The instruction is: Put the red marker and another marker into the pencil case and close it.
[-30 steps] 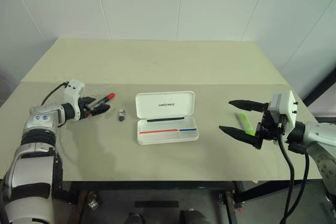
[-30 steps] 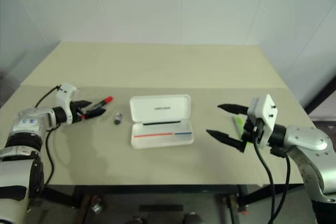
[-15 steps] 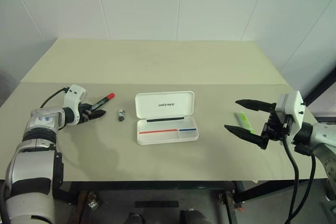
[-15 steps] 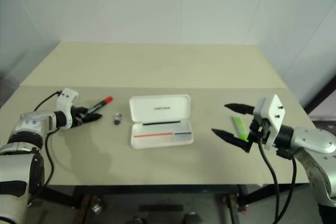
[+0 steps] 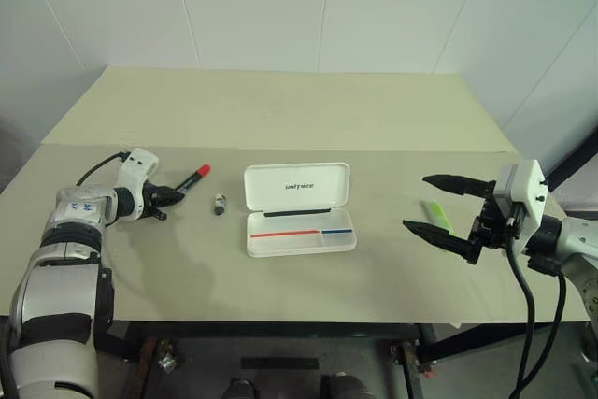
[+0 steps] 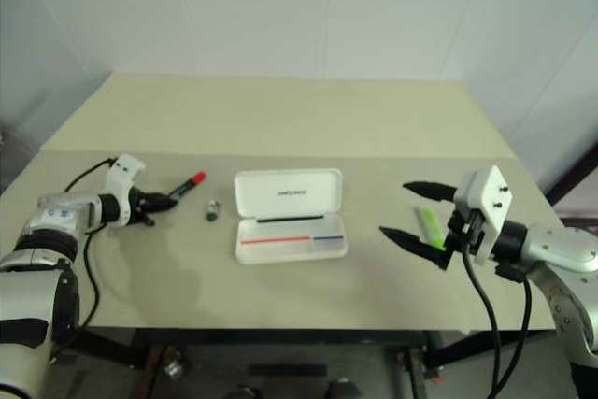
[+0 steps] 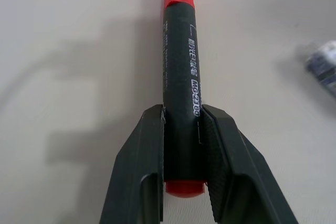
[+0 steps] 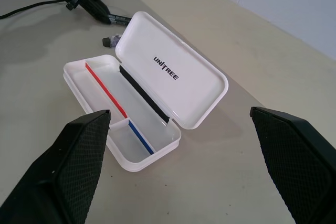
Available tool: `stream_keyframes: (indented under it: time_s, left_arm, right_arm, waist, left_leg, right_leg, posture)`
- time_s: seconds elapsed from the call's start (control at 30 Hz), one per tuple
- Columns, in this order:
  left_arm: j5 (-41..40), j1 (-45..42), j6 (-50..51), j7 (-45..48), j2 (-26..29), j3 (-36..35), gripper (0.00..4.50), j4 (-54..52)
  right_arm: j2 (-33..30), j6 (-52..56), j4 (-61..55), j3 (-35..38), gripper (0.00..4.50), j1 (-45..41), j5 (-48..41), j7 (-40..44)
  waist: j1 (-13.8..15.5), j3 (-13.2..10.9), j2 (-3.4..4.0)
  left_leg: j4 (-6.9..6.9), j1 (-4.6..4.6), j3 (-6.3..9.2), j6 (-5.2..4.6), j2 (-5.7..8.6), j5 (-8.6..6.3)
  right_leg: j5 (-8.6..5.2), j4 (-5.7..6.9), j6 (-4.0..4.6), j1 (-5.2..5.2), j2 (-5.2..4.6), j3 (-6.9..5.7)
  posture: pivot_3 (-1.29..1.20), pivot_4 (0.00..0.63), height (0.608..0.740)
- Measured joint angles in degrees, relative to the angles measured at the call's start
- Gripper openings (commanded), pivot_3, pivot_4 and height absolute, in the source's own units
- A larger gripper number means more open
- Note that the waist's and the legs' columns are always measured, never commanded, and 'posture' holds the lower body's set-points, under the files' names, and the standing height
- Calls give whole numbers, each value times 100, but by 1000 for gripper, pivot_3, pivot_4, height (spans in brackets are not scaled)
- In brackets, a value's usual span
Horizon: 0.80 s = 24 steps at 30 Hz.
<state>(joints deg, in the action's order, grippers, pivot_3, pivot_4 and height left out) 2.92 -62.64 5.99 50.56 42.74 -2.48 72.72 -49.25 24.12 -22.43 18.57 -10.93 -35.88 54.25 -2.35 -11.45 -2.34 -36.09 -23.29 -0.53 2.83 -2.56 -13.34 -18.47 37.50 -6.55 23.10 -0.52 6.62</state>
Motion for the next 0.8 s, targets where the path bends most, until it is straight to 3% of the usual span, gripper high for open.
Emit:
stream_keyframes:
  time_s: [0.17,0.4,0.53,0.8]
  left_arm:
    - [16,-627,-308,539,-1,71,662,-250]
    - [-524,-855,-96,2415,-147,102,662,-1661]
    - [-957,-696,618,3098,-301,175,662,-3003]
    - [-1225,482,2251,3195,-720,1049,662,-5272]
  right_arm:
    - [-16,24,-3,54,4500,-1,-82,1]
    - [-60,215,-202,455,4500,27,-589,24]
    - [-82,210,-197,454,4500,98,-557,26]
    - [-80,145,-209,450,4500,259,-430,-20]
  waist:
    - [51,-2,-4]
    - [53,-2,-4]
    - [41,-2,-3]
    - [13,-2,-3]
  left_leg:
    - [3,-5,-3,1,1,-1]
    - [6,-20,-5,2,-2,-1]
    - [-2,-22,-7,2,-2,-1]
    - [-16,-15,-6,1,-5,0]
  right_leg:
    - [0,-5,0,4,0,1]
    - [-2,1,2,26,2,2]
    - [-2,9,2,29,2,9]
    - [-2,30,2,28,8,16]
  posture:
    - [0,150,740]
    - [0,150,740]
    - [0,150,740]
    - [0,150,740]
